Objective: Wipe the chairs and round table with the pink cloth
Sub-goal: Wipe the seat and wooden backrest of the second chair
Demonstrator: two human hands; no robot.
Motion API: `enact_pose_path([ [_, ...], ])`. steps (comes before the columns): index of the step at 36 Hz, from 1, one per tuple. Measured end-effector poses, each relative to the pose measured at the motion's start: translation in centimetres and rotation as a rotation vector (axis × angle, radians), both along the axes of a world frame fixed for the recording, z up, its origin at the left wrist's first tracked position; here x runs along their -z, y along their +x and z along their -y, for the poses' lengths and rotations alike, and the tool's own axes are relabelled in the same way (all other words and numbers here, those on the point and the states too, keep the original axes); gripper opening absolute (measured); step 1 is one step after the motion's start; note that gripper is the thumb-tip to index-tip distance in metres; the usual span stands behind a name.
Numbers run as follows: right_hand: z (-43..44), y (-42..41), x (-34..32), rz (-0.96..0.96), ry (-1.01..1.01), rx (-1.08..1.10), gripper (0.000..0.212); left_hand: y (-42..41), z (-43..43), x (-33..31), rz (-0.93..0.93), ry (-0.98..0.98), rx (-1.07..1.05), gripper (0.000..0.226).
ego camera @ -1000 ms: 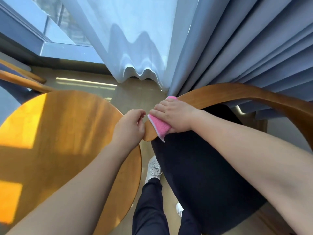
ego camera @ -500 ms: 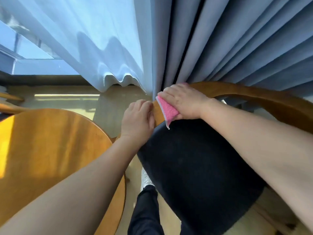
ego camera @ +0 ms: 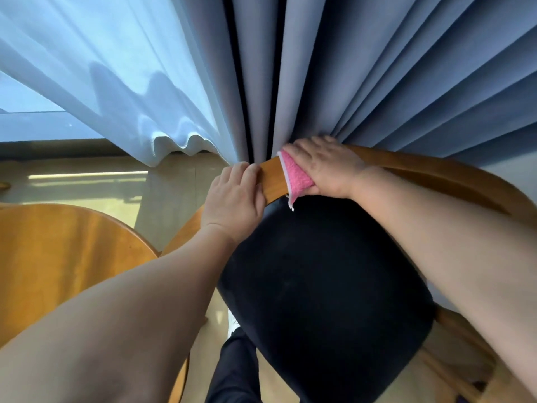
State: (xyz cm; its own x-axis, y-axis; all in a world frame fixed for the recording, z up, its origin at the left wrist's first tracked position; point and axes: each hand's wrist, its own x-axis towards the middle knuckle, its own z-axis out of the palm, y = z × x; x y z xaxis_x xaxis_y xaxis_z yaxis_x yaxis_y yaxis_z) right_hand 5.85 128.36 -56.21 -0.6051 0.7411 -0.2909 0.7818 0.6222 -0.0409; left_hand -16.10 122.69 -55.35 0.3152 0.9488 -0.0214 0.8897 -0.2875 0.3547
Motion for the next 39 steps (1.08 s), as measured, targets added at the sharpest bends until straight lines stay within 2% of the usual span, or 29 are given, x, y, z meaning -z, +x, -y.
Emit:
enact_pose_path([
  [4,0.0,0.6,0.1,-0.002,-0.002,0.014,0.106,0.1,0.1,0.0,-0.026,-0.009,0.015,0.043],
  [8,0.3,3.4,-0.6,0.031,-0.029,0.125,0.105,0.1,0.1,0.2,-0.077,0.033,0.104,0.044],
  [12,1.1,7.6,-1.6,0.078,-0.069,0.302,0.083,0.0,0.1,0.5,-0.11,0.037,0.133,0.045],
  [16,2.2,10.3,-2.1,0.154,-0.017,0.309,0.061,-0.1,0.1,0.4,-0.137,0.023,0.151,0.054],
  [25,3.3,12.5,-2.8,0.216,-0.009,0.356,0.052,-0.1,0.1,0.4,-0.19,0.041,0.181,0.052],
  [30,4.5,14.0,-4.1,0.26,-0.014,0.45,0.057,0.2,0.2,0.0,-0.223,0.02,0.209,0.054],
  [36,4.9,14.3,-4.4,0.245,-0.016,0.477,0.042,3.1,0.1,-1.4,-0.231,0.07,0.348,0.049],
  [37,4.9,14.3,-4.4,0.241,-0.015,0.477,0.042,4.3,0.1,-1.6,-0.212,0.066,0.388,0.05],
  [39,4.9,14.5,-4.2,0.232,-0.011,0.476,0.047,7.2,-0.1,-2.0,-0.205,0.035,0.451,0.065],
])
